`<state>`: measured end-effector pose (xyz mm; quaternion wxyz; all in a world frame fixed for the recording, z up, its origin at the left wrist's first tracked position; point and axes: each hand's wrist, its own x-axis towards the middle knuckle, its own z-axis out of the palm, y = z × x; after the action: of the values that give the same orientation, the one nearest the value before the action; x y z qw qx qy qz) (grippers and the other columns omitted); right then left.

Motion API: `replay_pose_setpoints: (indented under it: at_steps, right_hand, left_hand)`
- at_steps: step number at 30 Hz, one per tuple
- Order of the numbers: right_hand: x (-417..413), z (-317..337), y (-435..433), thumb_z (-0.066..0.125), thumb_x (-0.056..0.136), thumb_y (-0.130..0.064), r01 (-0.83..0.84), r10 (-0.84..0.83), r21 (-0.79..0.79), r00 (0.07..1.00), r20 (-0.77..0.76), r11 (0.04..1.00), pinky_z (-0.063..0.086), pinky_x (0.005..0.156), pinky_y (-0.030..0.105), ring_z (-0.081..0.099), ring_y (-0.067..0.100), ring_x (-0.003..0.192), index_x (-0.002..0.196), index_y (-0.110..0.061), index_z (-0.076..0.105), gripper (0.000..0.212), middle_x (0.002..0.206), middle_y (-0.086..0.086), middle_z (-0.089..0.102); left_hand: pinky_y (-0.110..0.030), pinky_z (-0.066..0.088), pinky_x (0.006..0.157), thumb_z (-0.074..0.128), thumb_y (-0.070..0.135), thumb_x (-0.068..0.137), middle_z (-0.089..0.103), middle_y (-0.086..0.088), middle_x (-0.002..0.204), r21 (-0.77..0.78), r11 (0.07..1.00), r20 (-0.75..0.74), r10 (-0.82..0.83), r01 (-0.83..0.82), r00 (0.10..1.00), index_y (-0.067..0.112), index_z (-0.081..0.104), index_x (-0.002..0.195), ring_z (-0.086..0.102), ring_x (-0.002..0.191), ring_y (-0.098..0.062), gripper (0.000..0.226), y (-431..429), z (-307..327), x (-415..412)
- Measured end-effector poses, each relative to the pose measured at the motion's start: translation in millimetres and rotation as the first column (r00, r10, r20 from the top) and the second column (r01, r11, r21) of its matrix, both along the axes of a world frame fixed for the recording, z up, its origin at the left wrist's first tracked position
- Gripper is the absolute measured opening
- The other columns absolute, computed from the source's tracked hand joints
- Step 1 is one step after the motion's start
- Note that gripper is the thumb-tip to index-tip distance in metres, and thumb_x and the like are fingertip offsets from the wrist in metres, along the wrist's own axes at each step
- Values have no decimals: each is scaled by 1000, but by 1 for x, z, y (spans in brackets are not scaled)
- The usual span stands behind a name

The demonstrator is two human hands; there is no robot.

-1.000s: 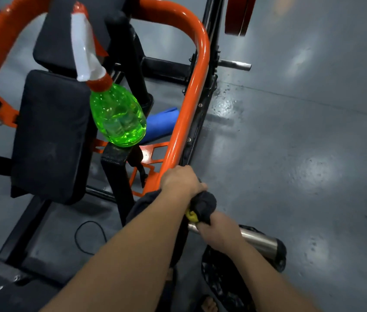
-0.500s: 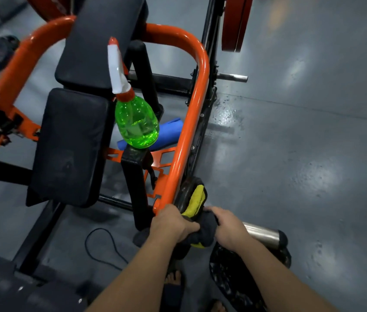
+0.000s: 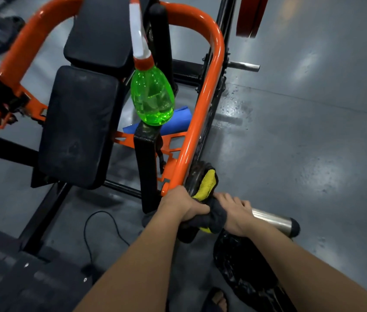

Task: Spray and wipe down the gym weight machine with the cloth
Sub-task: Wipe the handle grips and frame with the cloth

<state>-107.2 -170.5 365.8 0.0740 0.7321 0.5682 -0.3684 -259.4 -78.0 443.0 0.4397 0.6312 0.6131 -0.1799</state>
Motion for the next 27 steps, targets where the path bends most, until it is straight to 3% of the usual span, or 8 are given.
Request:
replay_pose_setpoints:
  at_steps: [4,7,10,12,15,20,24,27]
  right_hand:
    - [3,1,3,61,96,-36,-16,16,-57,1000,-4,998,20,97,33,30,25,146,160,-38,10,82,167,-2,15]
    - [4,2,4,63,95,-37,-14,14,-94,1000,-4,995,21,105,34,27,26,150,160,-44,9,85,171,5,7]
    - [5,10,4,60,98,-39,150,-155,-47,979,-128,987,22,104,30,39,17,142,152,-52,31,62,157,-7,43]
    - [4,20,-1,55,103,-28,513,-474,-22,777,-414,858,40,107,30,57,16,126,133,-49,58,38,131,-9,67]
    - [-5,41,-5,45,106,-3,855,-670,-133,288,-684,502,62,74,33,74,24,92,116,-31,72,40,109,15,76]
    - [-31,70,-1,45,103,4,968,-551,-81,65,-832,237,61,77,30,73,16,84,116,-17,71,36,88,2,78]
    - [-35,82,23,46,101,3,990,-548,58,120,-828,128,54,76,16,67,4,83,113,-17,71,35,93,-1,74]
    - [-35,76,31,46,97,2,919,-647,157,369,-668,361,53,84,28,66,15,91,106,-20,72,36,101,0,73]
  left_hand:
    - [-39,50,102,80,71,67,60,-9,133,-162,974,-45,-169,160,985,14,50,140,58,121,-28,97,15,16,-5]
    - [-50,28,121,57,96,63,6,-17,168,-214,909,-288,-407,357,867,14,0,163,16,153,-42,141,16,27,-3]
    - [-45,41,114,64,89,68,25,-19,163,-289,942,-187,-229,169,955,9,-13,160,40,143,-37,144,4,28,-4]
    - [-41,46,107,72,72,78,38,-17,156,-235,968,-113,-118,89,987,7,-8,160,49,134,-34,132,-5,28,-5]
    - [-39,50,99,75,49,87,48,-13,145,-87,992,-20,-89,87,996,12,7,159,54,126,-32,105,-8,34,-8]
    - [-42,53,96,77,32,88,57,-10,130,168,985,4,-49,48,999,19,37,144,60,116,-33,71,5,48,-9]
    - [-43,50,99,74,29,89,66,-3,123,422,905,165,-18,-54,986,28,45,140,61,117,-31,59,18,52,5]
    - [-45,41,111,78,31,87,54,-2,147,337,936,318,-16,-97,948,27,41,148,49,137,-27,71,10,24,16]
